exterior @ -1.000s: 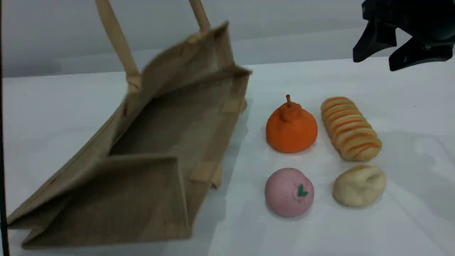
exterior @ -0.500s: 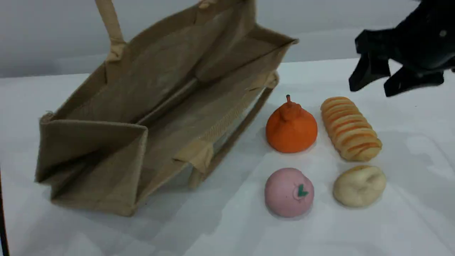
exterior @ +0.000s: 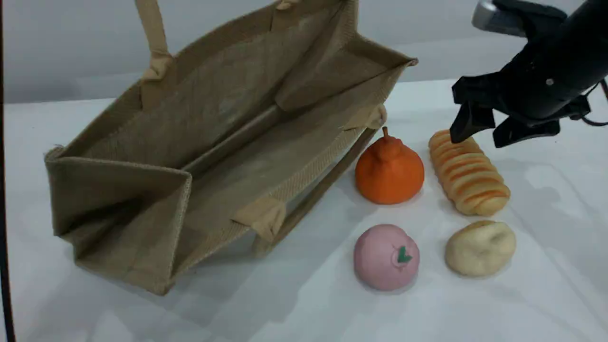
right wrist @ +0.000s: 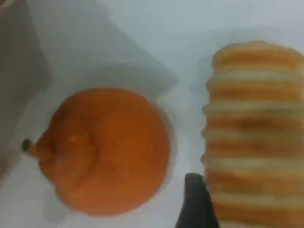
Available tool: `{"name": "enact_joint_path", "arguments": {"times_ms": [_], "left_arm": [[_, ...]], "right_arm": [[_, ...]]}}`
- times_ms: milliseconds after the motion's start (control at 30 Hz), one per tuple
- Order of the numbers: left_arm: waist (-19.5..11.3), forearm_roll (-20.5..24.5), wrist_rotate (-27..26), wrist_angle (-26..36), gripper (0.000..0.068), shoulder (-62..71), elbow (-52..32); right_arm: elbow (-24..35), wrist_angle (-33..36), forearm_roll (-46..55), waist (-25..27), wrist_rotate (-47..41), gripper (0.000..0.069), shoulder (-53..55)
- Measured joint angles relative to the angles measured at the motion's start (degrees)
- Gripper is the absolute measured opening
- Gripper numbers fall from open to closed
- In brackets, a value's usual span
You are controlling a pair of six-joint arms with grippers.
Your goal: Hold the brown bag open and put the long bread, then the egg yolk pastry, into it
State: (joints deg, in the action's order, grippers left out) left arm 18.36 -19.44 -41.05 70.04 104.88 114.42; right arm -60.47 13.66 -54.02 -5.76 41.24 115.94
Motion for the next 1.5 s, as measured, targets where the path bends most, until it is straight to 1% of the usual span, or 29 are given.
{"name": "enact_joint_path", "arguments": {"times_ms": [100, 333, 467, 533, 667, 867, 933, 1333, 1500], "left_arm": [[0.00, -1.70, -0.05, 0.00, 0.0095, 0.00, 0.00], [0.05, -1.75, -0.05, -0.13, 0.0095, 0.00, 0.00], [0.05, -1.75, -0.05, -0.13, 0.0095, 0.00, 0.02], [0.05, -1.75, -0.05, -0.13, 0.0095, 0.00, 0.02], [0.05, -1.70, -0.05, -0.13, 0.0095, 0.00, 0.02], [0.05, -1.64, -0.05, -0.13, 0.0095, 0.00, 0.02], [0.05, -1.64, -0.05, -0.13, 0.0095, 0.00, 0.02], [0.05, -1.64, -0.05, -0.08, 0.0095, 0.00, 0.02], [0.05, -1.59, -0.05, -0.08, 0.0095, 0.00, 0.02]], "right_arm": [[-1.53, -0.85, 0.00, 0.00, 0.88, 0.0438, 2.48], [-3.11, -1.32, -0.50, 0.00, 1.34, 0.0438, 7.80], [-3.40, -0.52, -0.67, 0.00, 1.41, 0.0437, 8.07], [-3.44, -0.52, -0.60, 0.00, 1.68, 0.0421, 8.07], [-3.44, 0.03, -0.55, 0.00, 4.01, 0.0315, 8.13], [-3.44, -1.00, -2.39, 0.00, 3.94, 0.0118, 8.18], [-3.44, -1.61, -3.97, 0.00, 3.90, 0.0074, 8.18], [-3.38, -1.88, -3.66, 0.19, 3.90, 0.0059, 6.88], [-3.32, -1.01, -2.01, 2.51, 2.91, 0.0057, 3.30]]}}
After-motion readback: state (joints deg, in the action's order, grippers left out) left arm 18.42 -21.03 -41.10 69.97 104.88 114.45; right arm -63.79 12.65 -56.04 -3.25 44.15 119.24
